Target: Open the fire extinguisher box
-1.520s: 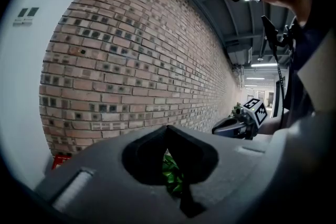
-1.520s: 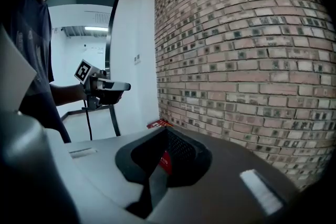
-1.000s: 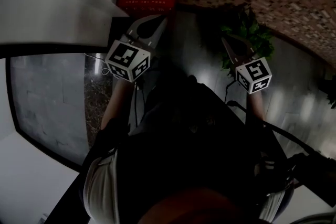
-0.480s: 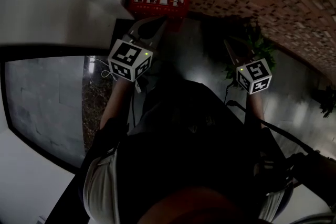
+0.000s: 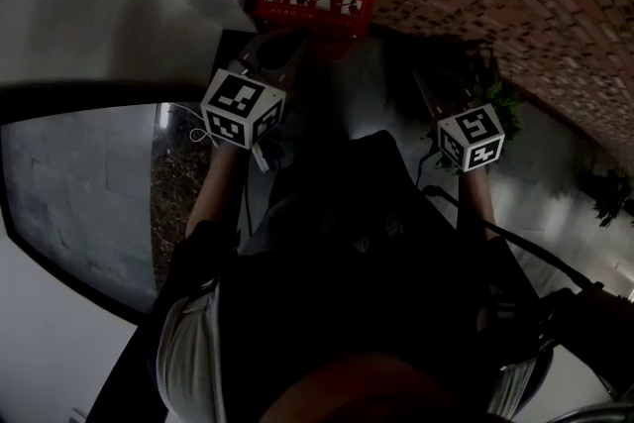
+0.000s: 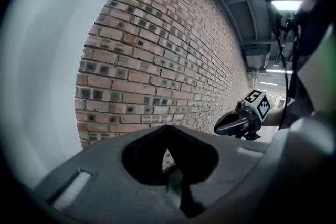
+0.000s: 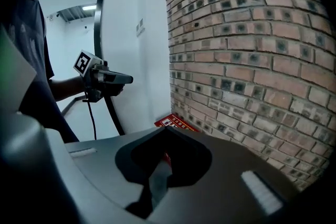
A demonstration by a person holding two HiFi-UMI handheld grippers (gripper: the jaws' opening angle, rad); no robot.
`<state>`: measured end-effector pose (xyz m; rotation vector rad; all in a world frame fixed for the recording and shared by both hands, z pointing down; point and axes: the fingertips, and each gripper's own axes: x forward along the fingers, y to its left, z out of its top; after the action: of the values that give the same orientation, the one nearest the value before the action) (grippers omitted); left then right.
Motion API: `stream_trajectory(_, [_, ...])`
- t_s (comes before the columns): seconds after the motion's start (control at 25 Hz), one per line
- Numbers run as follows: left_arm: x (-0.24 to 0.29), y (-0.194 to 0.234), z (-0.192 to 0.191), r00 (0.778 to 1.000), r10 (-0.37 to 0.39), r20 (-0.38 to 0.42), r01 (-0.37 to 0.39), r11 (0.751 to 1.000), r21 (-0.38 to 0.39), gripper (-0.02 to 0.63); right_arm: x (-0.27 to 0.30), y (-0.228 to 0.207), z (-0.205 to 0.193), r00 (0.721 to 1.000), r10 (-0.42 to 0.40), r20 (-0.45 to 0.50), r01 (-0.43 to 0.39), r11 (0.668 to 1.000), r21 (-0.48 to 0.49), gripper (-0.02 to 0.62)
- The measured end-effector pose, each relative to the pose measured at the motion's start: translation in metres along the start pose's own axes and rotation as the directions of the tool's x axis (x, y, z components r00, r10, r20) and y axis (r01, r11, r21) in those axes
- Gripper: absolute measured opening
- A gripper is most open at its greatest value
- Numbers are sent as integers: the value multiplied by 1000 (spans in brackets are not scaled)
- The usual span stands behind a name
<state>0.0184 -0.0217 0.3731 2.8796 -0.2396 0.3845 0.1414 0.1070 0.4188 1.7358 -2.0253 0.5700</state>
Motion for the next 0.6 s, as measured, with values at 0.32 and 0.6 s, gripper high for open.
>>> stream_trajectory(0.32, [8,20,-10,1000,19,-20,-20,999,-38,-3,43,-6,1,997,58,-45,-59,998,-20,0])
stream_trajectory(0.6, [32,53,-19,995,71,-71,-74,996,-44,-3,91,-35,1,994,78,-78,-79,997,-6,2])
